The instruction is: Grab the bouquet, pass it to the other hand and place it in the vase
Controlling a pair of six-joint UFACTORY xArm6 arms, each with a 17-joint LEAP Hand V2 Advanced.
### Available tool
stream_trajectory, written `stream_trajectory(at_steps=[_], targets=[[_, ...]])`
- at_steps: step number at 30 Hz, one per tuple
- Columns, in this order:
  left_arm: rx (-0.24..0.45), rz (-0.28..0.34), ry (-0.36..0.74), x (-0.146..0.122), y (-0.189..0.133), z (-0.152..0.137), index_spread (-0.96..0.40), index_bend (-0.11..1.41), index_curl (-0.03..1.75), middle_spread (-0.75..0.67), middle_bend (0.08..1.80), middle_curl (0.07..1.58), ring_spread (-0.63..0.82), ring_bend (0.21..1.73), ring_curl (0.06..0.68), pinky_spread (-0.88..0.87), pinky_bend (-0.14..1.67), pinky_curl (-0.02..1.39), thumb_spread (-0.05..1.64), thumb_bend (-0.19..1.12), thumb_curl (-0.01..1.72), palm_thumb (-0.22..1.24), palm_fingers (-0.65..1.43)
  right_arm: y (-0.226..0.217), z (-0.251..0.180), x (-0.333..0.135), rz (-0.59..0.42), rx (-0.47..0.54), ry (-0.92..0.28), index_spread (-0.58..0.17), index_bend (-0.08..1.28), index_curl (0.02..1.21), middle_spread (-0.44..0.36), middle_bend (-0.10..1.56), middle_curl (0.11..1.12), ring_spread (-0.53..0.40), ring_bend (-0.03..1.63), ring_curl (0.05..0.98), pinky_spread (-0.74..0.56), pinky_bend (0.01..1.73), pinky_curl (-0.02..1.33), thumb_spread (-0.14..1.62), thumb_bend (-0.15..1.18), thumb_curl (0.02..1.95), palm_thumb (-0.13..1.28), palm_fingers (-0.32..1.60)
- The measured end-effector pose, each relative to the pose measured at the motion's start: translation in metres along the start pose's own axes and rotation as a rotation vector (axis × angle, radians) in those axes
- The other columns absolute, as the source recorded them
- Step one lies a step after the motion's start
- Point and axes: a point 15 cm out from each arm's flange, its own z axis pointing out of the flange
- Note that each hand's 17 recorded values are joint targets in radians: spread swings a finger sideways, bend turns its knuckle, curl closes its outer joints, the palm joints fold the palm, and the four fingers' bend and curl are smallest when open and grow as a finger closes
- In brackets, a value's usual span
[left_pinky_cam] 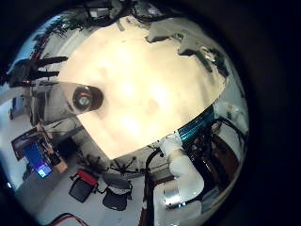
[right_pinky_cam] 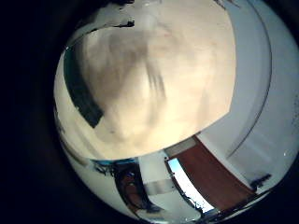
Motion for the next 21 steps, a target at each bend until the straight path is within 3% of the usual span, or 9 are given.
stream_trajectory(at_steps=[6, 21], targets=[[0.035, 0.012, 0.000, 0.009, 0.006, -0.006, 0.00, 0.17, 0.35, 0.21, 0.23, 0.39, 0.29, 0.73, 0.162, 0.41, 0.62, 0.02, 1.21, -0.02, 0.28, 0.31, 0.27, -0.017, 0.016, 0.001, -0.004, 0.018, 0.015, -0.167, 0.22, 0.44, -0.035, 0.65, 0.56, -0.120, 1.02, 0.324, 0.10, 0.82, -0.01, 1.05, -0.02, 0.37, 0.42, 0.50], [0.005, -0.010, 0.035, 0.002, 0.009, 0.001, -0.02, 0.17, 0.35, 0.20, 0.25, 0.39, 0.29, 0.74, 0.161, 0.40, 0.64, 0.01, 1.21, -0.02, 0.28, 0.30, 0.26, -0.013, 0.039, -0.003, -0.048, -0.032, 0.080, -0.169, 0.23, 0.48, -0.043, 0.67, 0.58, -0.130, 1.03, 0.329, 0.13, 0.79, -0.01, 1.02, -0.03, 0.38, 0.47, 0.49]])
